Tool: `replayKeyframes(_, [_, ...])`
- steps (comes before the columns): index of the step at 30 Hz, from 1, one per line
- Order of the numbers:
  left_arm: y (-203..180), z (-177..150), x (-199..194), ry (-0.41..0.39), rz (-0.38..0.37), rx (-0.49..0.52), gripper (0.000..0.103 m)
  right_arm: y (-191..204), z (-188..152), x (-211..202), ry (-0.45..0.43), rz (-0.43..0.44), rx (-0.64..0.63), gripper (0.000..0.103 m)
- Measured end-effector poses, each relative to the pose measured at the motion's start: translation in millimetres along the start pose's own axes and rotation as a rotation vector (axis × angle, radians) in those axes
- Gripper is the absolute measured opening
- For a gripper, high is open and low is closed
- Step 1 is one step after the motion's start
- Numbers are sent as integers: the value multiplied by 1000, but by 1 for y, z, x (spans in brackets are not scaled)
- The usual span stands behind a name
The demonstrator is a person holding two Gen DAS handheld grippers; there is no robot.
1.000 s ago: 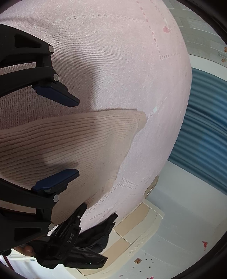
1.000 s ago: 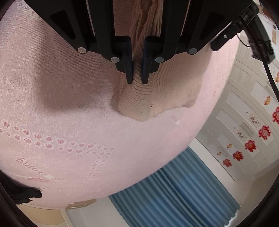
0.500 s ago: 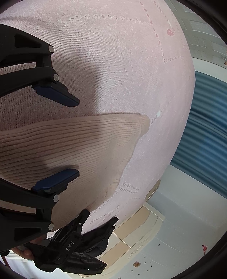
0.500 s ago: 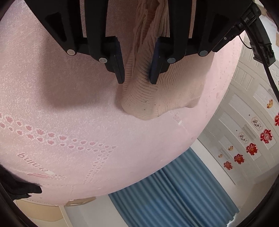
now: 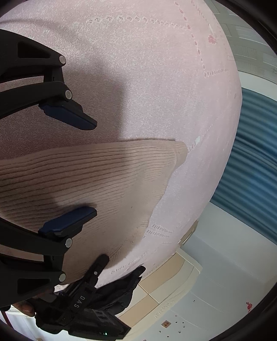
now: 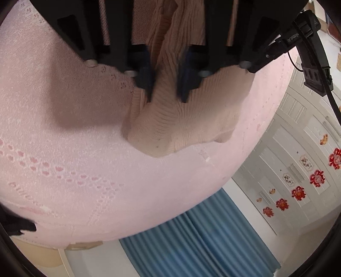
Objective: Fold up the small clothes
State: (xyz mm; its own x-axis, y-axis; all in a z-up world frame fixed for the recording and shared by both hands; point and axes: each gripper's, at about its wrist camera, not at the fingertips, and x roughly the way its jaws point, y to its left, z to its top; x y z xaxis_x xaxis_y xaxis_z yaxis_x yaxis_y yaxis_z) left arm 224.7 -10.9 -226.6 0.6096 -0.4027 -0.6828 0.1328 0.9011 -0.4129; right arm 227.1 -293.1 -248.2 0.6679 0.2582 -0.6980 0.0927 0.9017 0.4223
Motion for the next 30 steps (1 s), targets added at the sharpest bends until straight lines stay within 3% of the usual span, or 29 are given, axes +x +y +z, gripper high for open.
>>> replayKeyframes(6, [1,0,-5,-25,-4,2,73,-7,4,-15,-70,91,55,11])
replayKeyframes(11, [4,1,-5,-22,2,-1,73,-6,2,7,19,-41,34,12])
replayKeyframes(17, [1,0,-5,-32,28,21,73,11,-3,9,-3,-223,-108,29])
replayKeyframes(25, [-6,-1,-2,-32,83,65,77,19,-7,14,0,-298,-190,32])
replayKeyframes(30, [-4,0,1,-26,98,67,79,15,-5,13,12,-278,-162,35])
